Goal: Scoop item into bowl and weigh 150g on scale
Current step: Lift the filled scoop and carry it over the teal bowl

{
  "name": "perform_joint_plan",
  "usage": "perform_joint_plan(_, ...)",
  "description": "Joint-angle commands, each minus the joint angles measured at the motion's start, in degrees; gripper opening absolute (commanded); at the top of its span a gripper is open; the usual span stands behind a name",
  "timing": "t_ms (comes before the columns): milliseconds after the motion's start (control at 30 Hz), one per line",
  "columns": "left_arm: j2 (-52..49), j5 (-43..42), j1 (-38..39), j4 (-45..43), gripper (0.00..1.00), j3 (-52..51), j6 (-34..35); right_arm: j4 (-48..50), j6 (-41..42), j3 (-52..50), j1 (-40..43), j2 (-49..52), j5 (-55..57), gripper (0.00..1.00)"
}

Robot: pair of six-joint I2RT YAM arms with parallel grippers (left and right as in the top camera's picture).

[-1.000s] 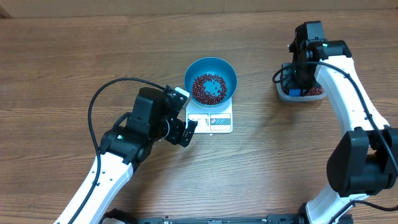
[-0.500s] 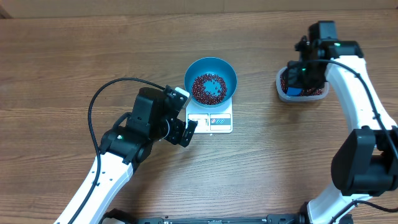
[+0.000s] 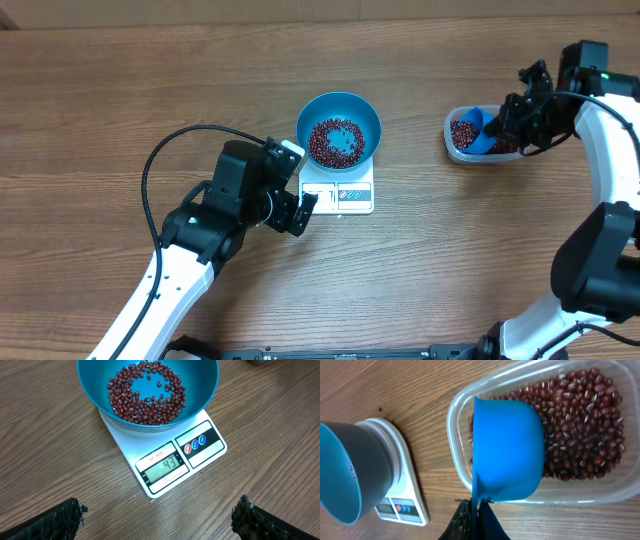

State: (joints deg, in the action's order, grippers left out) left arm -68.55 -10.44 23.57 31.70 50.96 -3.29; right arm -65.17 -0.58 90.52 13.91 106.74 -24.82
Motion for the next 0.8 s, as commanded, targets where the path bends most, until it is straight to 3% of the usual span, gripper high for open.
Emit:
perform_joint_plan(0,-0.33,0.35,-0.20,-0.02,0.99,-0.07,0.72,-0.09,-1.70,-0.48,1.27,-0.02,-3.41,0.04)
perform_joint_plan(467,-0.33,0.35,-0.20,-0.02,1.00,-0.07,0.72,-2.05,-5.57,-0.46,9.88,-0.02,-13.94,0.04)
perform_joint_plan(767,-0.33,0.35,-0.20,-0.02,1.00,-0.07,0.72,-10.67,-12.20,2.89,13.33,-0.07,-24.44,0.04)
